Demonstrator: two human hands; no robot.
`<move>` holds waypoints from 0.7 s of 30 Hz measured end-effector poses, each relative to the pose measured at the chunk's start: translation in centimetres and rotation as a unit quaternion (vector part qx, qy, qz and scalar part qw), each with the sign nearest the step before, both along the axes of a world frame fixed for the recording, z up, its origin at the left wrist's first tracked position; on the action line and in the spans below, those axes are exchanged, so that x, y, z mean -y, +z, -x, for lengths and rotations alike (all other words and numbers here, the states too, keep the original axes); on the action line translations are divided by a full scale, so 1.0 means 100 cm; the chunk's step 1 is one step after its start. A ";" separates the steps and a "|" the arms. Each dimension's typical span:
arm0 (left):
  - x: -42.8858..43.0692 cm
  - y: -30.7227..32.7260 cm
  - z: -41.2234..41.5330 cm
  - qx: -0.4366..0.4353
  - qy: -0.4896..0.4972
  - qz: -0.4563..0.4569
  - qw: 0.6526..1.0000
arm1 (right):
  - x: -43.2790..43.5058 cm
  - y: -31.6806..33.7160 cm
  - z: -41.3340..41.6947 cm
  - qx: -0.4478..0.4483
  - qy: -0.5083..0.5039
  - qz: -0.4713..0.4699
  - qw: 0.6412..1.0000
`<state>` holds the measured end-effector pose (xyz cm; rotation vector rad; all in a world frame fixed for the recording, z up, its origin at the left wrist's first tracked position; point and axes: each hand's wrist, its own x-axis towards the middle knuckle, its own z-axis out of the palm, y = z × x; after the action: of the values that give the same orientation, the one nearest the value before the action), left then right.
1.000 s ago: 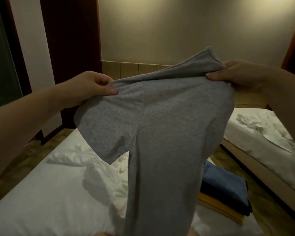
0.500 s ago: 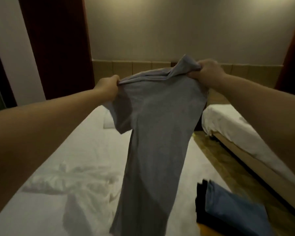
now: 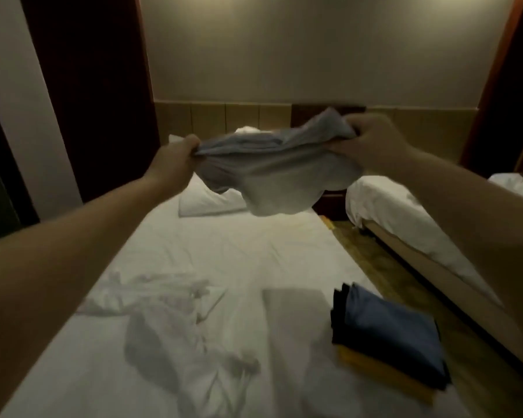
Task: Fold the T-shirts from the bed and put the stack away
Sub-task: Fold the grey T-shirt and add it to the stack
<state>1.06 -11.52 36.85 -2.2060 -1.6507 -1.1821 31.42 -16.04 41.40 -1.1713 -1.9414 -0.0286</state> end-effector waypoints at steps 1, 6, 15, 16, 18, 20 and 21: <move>0.018 -0.032 0.000 0.009 -0.006 0.010 1.000 | 0.016 -0.028 -0.001 0.008 0.008 0.028 1.000; 0.120 -0.200 -0.002 0.009 -0.015 0.165 0.986 | 0.087 -0.174 -0.015 0.095 0.009 0.226 0.970; 0.204 -0.291 -0.002 0.014 -0.019 0.265 0.964 | 0.152 -0.277 -0.023 0.102 -0.002 0.289 0.952; 0.212 -0.293 -0.001 0.008 -0.027 0.246 0.969 | 0.160 -0.282 -0.024 0.085 0.001 0.275 0.958; 0.231 -0.305 0.007 -0.018 -0.049 0.215 0.975 | 0.184 -0.301 -0.025 0.059 0.012 0.262 0.963; 0.253 -0.326 0.012 -0.043 -0.068 0.230 0.970 | 0.212 -0.326 -0.025 0.054 0.007 0.258 0.965; 0.263 -0.338 0.012 -0.049 -0.071 0.253 0.964 | 0.226 -0.338 -0.025 0.049 -0.001 0.255 0.966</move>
<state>-0.19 -37.79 3.08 -2.6649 -1.9486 -0.7125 33.90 -38.62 7.60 -1.5223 -2.1007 0.4446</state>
